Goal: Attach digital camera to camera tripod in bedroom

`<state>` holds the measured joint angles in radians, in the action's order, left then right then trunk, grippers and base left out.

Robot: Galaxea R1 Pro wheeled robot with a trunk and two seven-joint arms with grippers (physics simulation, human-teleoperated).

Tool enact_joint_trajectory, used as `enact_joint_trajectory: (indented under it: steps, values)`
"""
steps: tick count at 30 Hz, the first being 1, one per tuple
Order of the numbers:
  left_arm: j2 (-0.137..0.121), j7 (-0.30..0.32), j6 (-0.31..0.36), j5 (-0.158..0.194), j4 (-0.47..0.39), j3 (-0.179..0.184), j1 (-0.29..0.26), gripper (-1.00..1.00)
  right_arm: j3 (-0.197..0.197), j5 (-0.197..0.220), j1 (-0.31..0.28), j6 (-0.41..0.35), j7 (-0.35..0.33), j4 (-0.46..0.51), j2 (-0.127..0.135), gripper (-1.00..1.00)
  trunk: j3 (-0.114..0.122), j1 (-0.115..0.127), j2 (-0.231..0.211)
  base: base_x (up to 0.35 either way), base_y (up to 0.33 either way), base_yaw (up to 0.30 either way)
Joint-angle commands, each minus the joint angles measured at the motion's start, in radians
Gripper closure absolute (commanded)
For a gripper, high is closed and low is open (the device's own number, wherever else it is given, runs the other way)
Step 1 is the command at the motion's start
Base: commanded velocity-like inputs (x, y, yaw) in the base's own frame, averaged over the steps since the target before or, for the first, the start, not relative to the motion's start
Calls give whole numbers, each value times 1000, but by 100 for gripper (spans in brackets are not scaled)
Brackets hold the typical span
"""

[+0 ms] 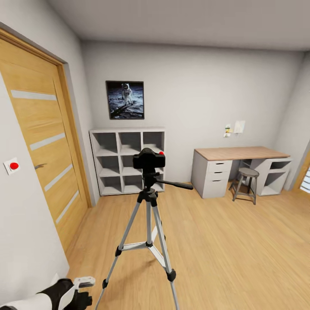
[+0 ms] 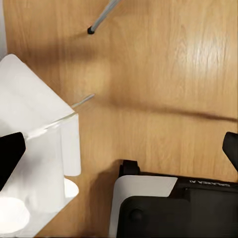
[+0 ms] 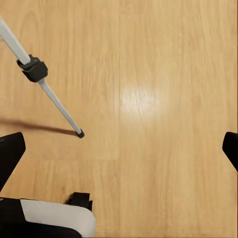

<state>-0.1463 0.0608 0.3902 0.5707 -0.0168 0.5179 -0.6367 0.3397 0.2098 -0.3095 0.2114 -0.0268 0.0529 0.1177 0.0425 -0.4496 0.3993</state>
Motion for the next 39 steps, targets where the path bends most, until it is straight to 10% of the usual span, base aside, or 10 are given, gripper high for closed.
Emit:
enact_joint_trajectory:
  steps: [1,20,39]
  values:
    - [-1,2,5,8,-2,8,13,-100,7,11,0,3,24,-15,-8,-100,0,0,1,0,0,0]
    - [0,-1,8,8,-2,8,176,-100,7,11,18,0,79,-116,-32,-100,0,0,1,0,0,0]
    - [46,1,15,6,-2,8,284,-100,7,11,162,-7,80,-126,-33,-100,0,0,1,0,0,0]
